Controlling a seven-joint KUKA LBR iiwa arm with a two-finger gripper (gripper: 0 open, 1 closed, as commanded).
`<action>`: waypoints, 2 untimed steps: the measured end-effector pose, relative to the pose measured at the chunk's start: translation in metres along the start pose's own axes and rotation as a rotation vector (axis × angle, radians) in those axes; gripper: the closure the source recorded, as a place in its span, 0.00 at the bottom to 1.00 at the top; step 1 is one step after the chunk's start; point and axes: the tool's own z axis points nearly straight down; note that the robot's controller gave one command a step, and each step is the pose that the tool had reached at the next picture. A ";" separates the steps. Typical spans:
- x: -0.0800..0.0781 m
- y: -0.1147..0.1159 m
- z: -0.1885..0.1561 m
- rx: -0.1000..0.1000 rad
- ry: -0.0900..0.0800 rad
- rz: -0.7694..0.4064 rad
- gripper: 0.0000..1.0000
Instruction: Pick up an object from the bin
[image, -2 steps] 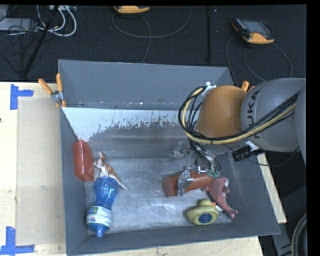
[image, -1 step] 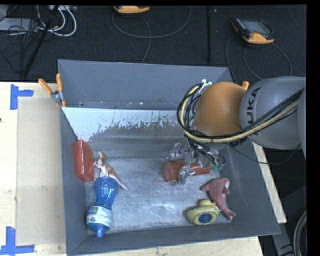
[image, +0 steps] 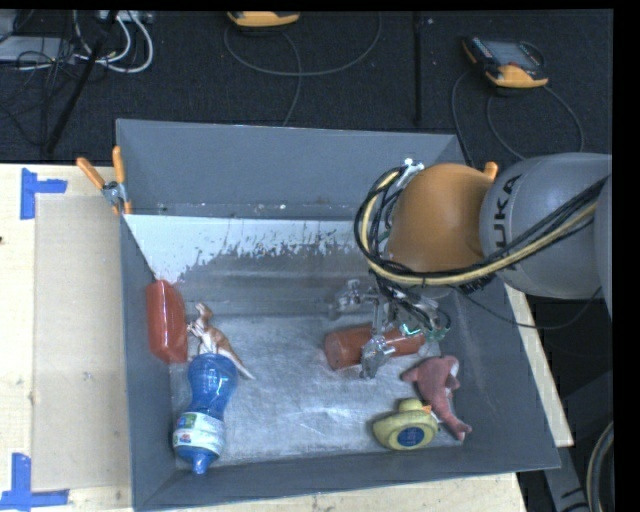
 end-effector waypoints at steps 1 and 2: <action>0.000 0.000 0.000 0.000 0.000 0.002 1.00; 0.000 0.000 0.000 0.000 0.000 0.002 1.00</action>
Offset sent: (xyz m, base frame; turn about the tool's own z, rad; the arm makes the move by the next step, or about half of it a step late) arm 0.0000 0.0000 0.0000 0.0000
